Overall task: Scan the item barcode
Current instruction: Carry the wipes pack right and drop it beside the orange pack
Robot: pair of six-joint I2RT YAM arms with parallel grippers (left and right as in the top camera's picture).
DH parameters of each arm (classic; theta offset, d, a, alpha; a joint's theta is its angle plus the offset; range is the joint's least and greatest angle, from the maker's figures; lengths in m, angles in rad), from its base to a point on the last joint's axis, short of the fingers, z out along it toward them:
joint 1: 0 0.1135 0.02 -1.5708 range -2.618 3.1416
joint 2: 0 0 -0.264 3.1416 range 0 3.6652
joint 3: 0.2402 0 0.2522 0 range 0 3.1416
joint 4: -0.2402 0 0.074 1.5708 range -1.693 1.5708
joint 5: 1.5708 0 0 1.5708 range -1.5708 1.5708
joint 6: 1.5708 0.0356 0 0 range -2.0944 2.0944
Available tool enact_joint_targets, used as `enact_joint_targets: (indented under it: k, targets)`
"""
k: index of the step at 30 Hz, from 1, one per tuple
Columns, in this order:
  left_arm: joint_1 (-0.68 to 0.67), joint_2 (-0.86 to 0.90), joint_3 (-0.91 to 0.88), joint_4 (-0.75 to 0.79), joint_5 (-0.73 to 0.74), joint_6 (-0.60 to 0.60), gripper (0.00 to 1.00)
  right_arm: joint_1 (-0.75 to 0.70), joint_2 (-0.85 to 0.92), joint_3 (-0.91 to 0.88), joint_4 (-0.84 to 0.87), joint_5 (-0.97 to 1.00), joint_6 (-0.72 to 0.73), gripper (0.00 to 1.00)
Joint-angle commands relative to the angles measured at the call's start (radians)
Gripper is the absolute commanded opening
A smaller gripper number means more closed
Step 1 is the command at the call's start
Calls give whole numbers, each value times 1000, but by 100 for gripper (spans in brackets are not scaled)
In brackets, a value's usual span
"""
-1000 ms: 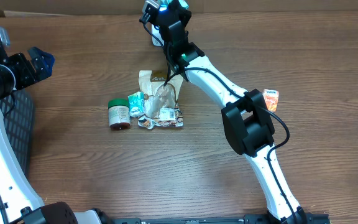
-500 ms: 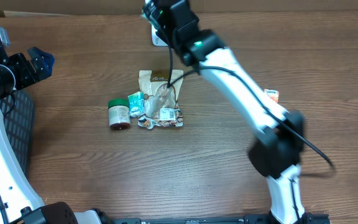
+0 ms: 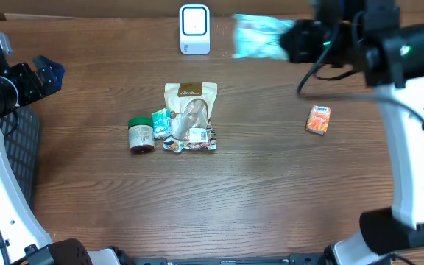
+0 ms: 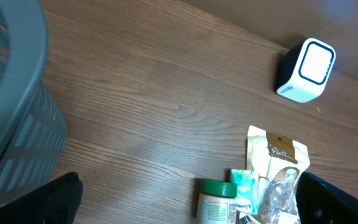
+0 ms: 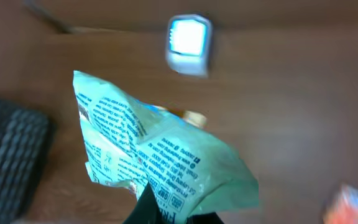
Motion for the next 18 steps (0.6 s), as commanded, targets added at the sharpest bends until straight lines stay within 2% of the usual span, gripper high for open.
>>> enact_joint_targets:
  k: [1, 4, 8, 14, 18]
  targets:
    - [-7, -6, 17, 1, 15, -5, 100, -134, 55, -66, -40, 12, 151, 4]
    - [-7, -6, 17, 1, 15, -5, 100, -241, 65, -224, 2, 12, 174, 4]
    - [-7, -6, 17, 1, 15, -5, 100, -301, 65, -435, 130, 13, 178, 4]
    - [-7, -6, 17, 1, 15, -5, 100, -315, 65, -704, 378, 144, 275, 4]
    - [-7, -6, 17, 1, 15, -5, 99, -313, 65, -814, 508, 153, 296, 4]
